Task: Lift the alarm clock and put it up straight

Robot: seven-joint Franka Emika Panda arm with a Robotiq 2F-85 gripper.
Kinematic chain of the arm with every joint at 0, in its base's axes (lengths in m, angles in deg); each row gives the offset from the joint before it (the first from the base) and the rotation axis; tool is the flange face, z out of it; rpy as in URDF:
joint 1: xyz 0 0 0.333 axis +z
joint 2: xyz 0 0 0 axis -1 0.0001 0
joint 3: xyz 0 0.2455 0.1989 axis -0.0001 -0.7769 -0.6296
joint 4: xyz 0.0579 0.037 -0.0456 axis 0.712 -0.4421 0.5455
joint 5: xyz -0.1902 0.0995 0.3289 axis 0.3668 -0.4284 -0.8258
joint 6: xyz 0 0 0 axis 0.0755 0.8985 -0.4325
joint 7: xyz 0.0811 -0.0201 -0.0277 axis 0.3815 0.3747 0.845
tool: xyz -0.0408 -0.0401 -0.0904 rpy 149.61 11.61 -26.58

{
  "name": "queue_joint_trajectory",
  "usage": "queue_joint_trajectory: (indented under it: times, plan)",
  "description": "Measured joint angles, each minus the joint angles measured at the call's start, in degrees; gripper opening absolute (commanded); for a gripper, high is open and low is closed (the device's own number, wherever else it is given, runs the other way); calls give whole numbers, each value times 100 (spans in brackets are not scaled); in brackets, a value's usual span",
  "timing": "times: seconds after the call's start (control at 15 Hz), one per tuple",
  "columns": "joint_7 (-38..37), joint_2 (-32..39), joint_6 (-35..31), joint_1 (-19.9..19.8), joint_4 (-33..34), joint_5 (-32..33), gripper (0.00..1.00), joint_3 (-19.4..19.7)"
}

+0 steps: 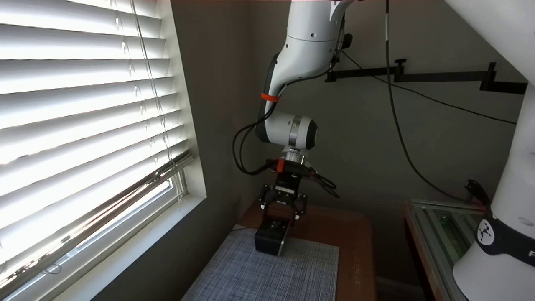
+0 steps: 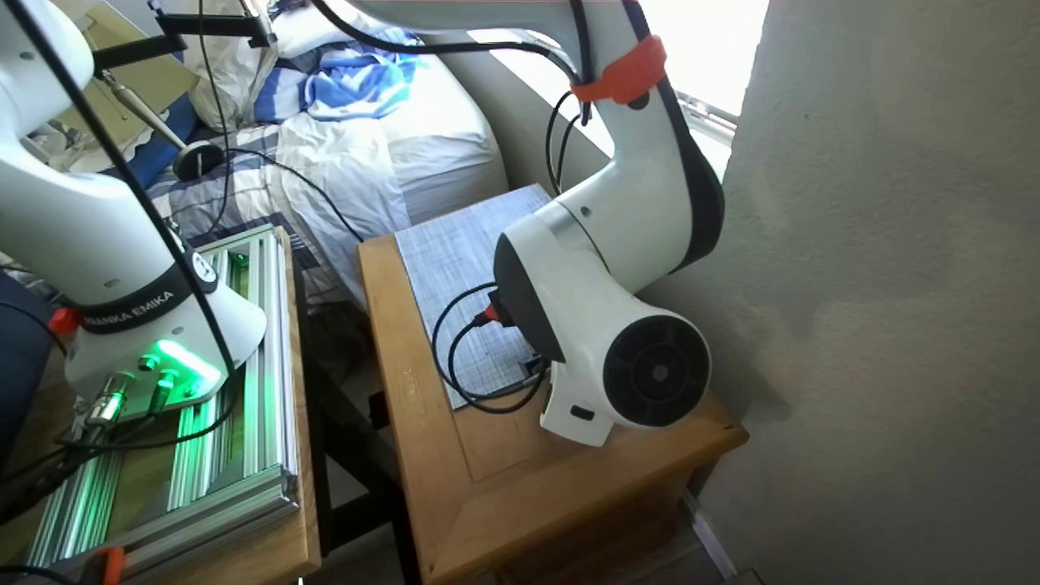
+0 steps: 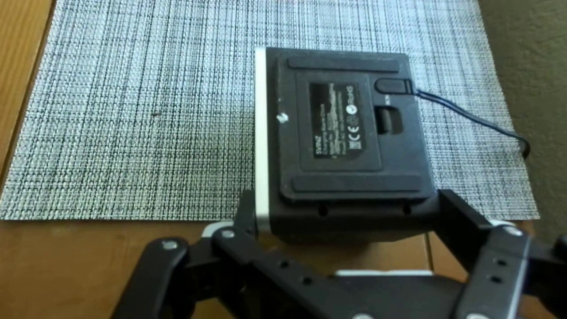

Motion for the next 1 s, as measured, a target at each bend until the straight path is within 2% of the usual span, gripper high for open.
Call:
queue_joint_trajectory:
  times: [0.07, 0.13, 0.2, 0.73, 1.0]
  plan:
    - [0, 23, 22, 0, 27, 0, 75, 1]
    - [0, 46, 43, 0, 53, 0, 74, 3]
    - [0, 70, 64, 0, 81, 0, 68, 4]
    - [-11, 102, 98, 43, 171, 10, 68, 10]
    - [-61, -20, -80, 344, 90, 50, 68, 28]
